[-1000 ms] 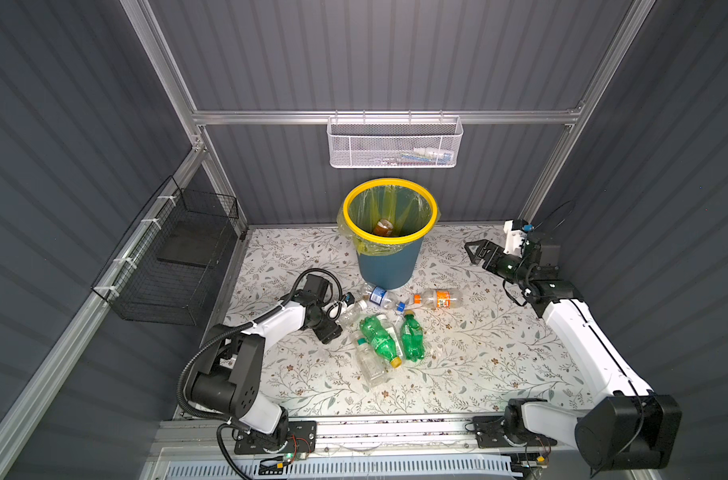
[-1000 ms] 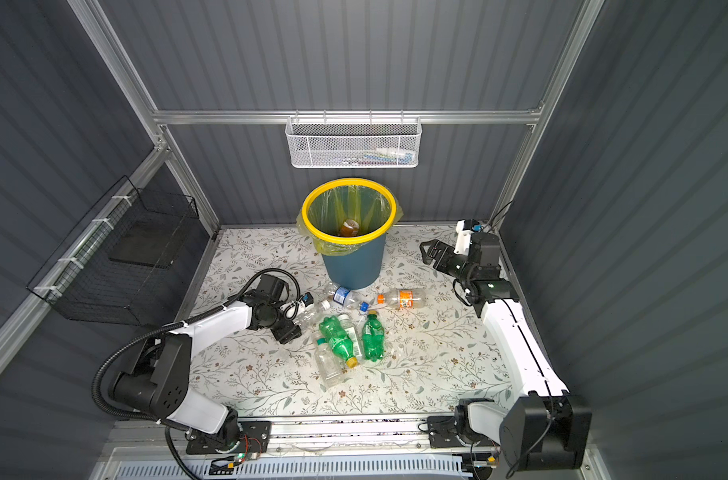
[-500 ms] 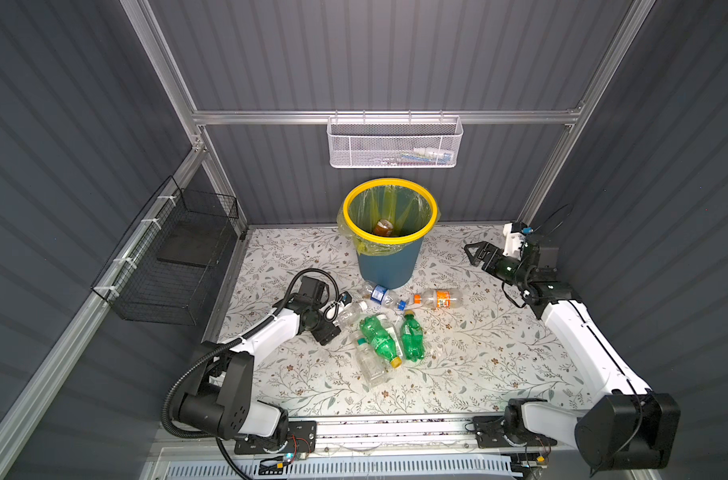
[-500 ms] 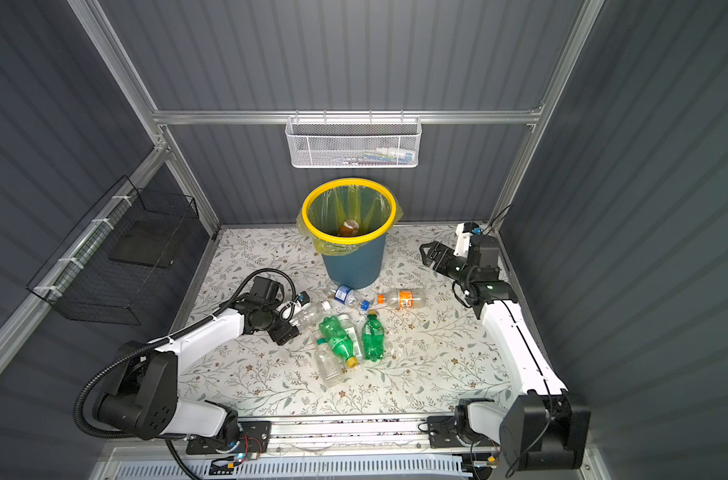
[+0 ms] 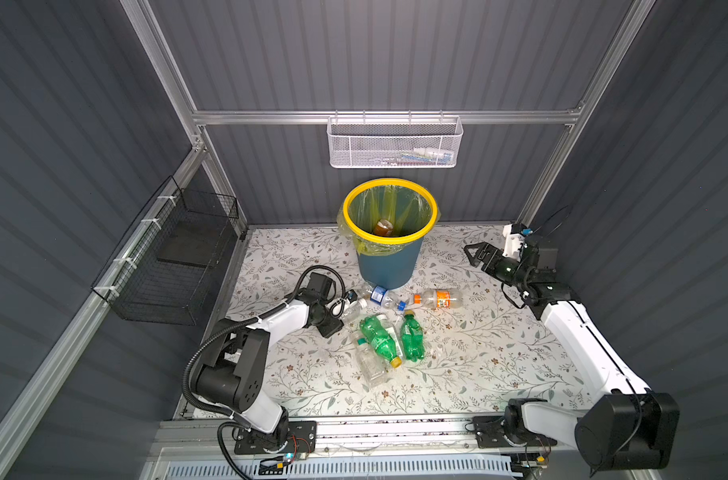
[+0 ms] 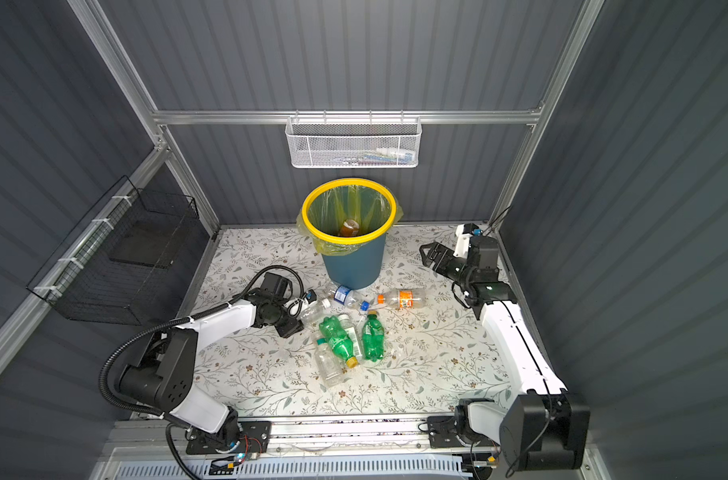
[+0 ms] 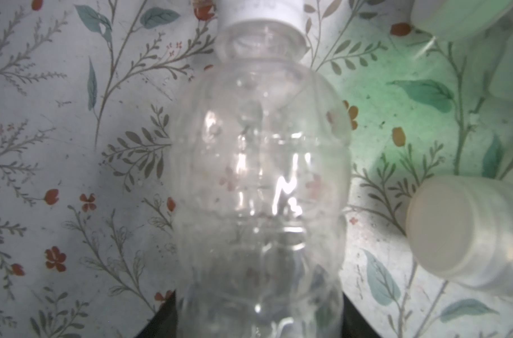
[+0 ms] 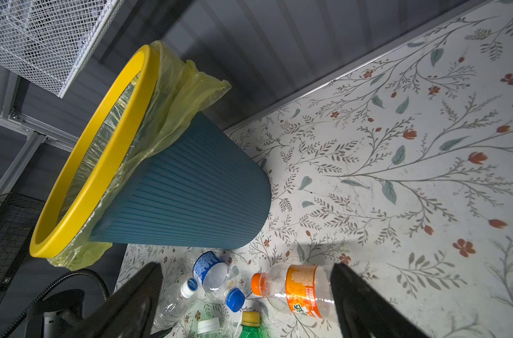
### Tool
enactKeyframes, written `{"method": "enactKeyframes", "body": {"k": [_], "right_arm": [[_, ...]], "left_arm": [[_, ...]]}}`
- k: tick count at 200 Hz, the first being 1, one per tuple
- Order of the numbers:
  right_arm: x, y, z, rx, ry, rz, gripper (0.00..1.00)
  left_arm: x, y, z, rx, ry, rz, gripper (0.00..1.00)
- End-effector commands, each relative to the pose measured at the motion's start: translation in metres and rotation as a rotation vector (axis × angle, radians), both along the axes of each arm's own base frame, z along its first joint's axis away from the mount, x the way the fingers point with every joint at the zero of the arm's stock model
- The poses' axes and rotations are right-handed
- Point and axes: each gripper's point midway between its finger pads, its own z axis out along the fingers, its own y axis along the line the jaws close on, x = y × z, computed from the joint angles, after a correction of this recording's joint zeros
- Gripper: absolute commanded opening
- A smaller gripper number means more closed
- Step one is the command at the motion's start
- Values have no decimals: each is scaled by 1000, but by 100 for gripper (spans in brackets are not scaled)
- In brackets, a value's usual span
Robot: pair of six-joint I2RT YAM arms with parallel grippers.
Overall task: Throw the plastic bottles in the bin
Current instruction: 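Lift the clear bottle with the left gripper and release it into the bin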
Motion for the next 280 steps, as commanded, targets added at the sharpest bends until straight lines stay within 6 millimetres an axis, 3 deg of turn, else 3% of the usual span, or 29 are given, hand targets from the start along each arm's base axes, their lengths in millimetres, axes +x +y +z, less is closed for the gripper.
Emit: {"method": "enactKeyframes", "body": {"k": [1,50,82,125,168,219,258,280], "right_arm": [[-1,-2,1,4,-5,-8,91],[2,5,-5,30,14,25,90],[-1,15,-18,28,63,67,89],[-9,24,-30,-22,107,89,89],[-10,36,-30,-50,123,111,89],[-10,50,-23,-65,116,137,88],[-9,52,-23,-85,117,117,89],[-11,52,-21,-91,110,110,88]], "left_arm": [[4,-2,15,-3,-43,-3,51],[3,5,45,-66,-124,121,46],[5,12,80,-177,-231,241,46],[10,38,129,-384,-349,465,47],[14,72,208,-552,-609,652,50],[-10,95,309,-706,-924,690,52],[-32,85,397,-879,-1105,555,54],[-37,74,435,-907,-1140,460,54]]}}
